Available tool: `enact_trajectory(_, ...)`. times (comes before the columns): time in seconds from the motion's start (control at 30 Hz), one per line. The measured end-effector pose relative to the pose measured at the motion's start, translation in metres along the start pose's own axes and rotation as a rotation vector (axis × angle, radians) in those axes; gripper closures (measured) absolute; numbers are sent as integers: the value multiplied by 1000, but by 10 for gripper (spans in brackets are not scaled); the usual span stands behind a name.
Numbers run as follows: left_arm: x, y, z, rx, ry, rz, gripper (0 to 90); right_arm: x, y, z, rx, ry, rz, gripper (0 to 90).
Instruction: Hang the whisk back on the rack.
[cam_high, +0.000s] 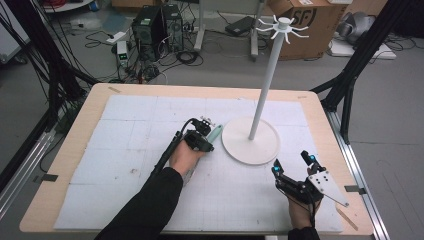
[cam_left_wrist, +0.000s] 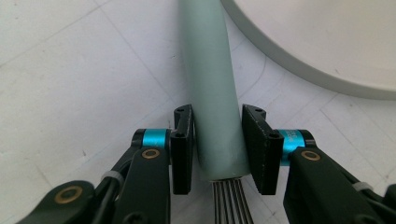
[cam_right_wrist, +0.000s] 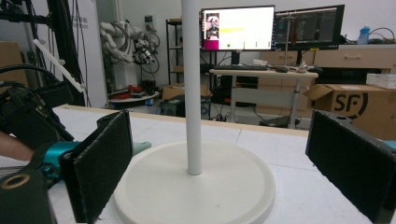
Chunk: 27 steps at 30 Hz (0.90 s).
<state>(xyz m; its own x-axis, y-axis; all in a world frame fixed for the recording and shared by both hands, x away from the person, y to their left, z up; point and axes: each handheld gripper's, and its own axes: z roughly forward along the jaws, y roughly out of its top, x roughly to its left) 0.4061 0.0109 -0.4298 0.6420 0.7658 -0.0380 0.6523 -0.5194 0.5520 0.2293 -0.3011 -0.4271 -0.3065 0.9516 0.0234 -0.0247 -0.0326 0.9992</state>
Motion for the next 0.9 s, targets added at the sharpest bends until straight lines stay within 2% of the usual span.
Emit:
enact_trajectory(0.1, 3, -1, -2, -6, -27, 8, 667, -2, 0, 0, 1, -3, -5, 63)
enact_trajectory(0.27, 6, -2, -16, -88, -69, 17, 680, -3, 0, -1, 0, -9, -4, 63)
enact_trajectory(0.43, 6, 2, -42, -200, -100, 25, 693, -2, -1, -1, 4, -10, -2, 63)
enact_trajectory(0.8, 4, 3, -78, -430, -182, 10, 693, -1, -1, -1, 8, -10, -6, 63)
enact_trajectory(0.9, 3, 5, -91, -484, -191, 19, 693, -1, -1, -1, 9, -9, -9, 62)
